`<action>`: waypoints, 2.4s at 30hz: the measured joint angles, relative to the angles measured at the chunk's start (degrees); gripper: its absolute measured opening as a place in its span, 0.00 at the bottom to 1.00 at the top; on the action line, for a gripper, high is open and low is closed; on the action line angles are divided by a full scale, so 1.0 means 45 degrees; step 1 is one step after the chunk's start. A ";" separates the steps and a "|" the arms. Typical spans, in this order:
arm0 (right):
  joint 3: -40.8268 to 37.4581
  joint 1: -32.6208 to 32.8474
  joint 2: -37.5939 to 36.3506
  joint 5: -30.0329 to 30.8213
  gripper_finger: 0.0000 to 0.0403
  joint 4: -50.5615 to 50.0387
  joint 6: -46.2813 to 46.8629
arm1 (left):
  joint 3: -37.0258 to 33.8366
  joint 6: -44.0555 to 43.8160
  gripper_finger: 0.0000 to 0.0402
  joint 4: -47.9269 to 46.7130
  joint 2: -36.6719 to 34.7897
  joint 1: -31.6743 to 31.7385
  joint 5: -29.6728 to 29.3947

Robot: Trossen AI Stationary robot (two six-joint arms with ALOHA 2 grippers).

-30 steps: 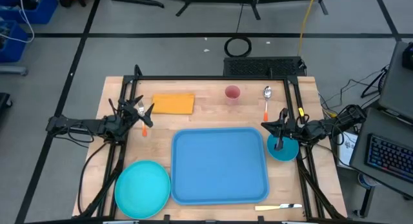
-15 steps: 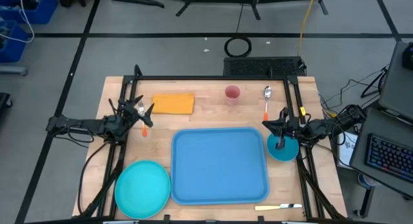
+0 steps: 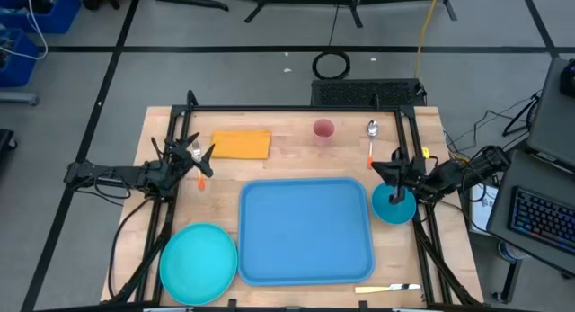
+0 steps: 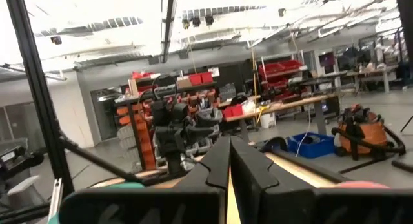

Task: Set up tray
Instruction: Put the green plate on top of the blue tray

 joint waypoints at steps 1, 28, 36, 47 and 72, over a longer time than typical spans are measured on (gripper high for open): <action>0.0000 -0.0047 0.0023 -0.0018 0.01 0.0158 -0.0093 | 0.0001 0.0000 0.77 -0.0001 -0.0004 0.0004 0.0000; 0.0000 -0.0101 0.1080 -0.0364 0.01 -0.2322 0.2496 | 0.0000 -0.0236 0.77 0.0046 -0.0002 0.0002 0.0125; 0.0000 -0.0101 0.2401 -0.0364 0.01 -0.2436 0.3919 | 0.0001 -0.3701 0.77 0.0244 -0.0004 0.0003 0.3095; 0.0000 -0.0096 0.4384 -0.0357 0.01 -0.2289 0.6179 | 0.0000 -0.4561 0.77 0.0931 0.0001 0.0005 0.3770; 0.0000 -0.0716 0.7286 -0.1654 0.01 0.2653 0.1624 | 0.0000 -0.9296 0.77 0.0572 0.2497 -0.0984 0.8684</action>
